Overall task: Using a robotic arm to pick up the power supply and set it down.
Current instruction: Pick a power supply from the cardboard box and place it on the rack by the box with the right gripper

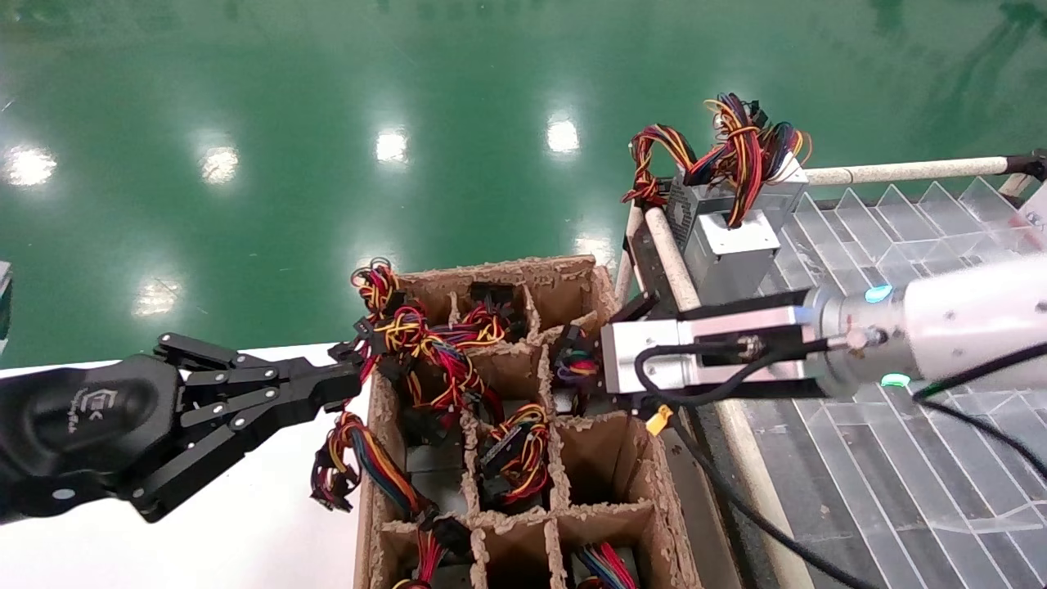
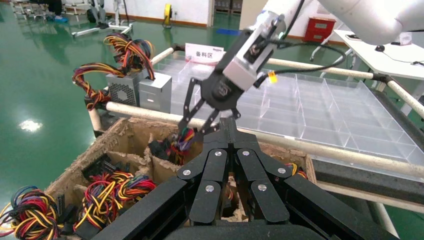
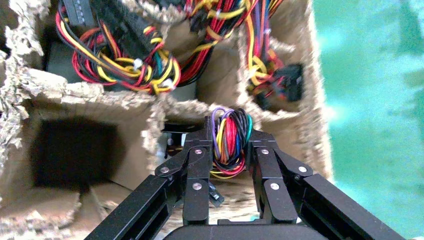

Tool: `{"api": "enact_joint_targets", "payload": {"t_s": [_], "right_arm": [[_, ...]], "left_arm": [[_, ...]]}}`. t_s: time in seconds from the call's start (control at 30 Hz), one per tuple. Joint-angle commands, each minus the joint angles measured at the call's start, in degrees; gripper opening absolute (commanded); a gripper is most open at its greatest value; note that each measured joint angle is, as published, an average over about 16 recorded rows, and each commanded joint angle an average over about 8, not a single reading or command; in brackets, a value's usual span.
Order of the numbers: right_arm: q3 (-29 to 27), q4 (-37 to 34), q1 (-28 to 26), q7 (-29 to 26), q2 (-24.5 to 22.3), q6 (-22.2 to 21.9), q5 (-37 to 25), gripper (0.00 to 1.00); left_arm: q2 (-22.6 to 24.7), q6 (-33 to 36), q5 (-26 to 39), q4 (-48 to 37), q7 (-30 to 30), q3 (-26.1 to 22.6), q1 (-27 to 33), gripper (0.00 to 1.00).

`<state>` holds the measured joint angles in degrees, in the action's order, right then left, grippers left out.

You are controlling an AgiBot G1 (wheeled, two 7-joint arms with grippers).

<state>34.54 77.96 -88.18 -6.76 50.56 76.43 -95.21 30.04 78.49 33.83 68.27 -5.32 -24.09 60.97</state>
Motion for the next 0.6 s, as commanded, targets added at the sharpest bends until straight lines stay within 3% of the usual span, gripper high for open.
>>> {"api": "enact_joint_targets", "payload": {"t_s": [0.03, 0.37, 0.6], "right_arm": [[0.04, 0.05, -0.89, 1.26, 0.06, 0.61, 0.11, 0.0], [-1.85, 0.12, -15.12, 7.03, -1.22, 10.39, 6.22, 0.0], [-1.44, -0.08, -23.47, 12.28, -3.63, 12.81, 12.18, 0.0]], "left_arm": [[0.0, 0.0, 0.0, 0.0, 0.0, 0.0, 0.0, 0.0], [0.0, 0.0, 0.0, 0.0, 0.0, 0.0, 0.0, 0.0], [0.0, 0.0, 0.0, 0.0, 0.0, 0.0, 0.0, 0.0]]}}
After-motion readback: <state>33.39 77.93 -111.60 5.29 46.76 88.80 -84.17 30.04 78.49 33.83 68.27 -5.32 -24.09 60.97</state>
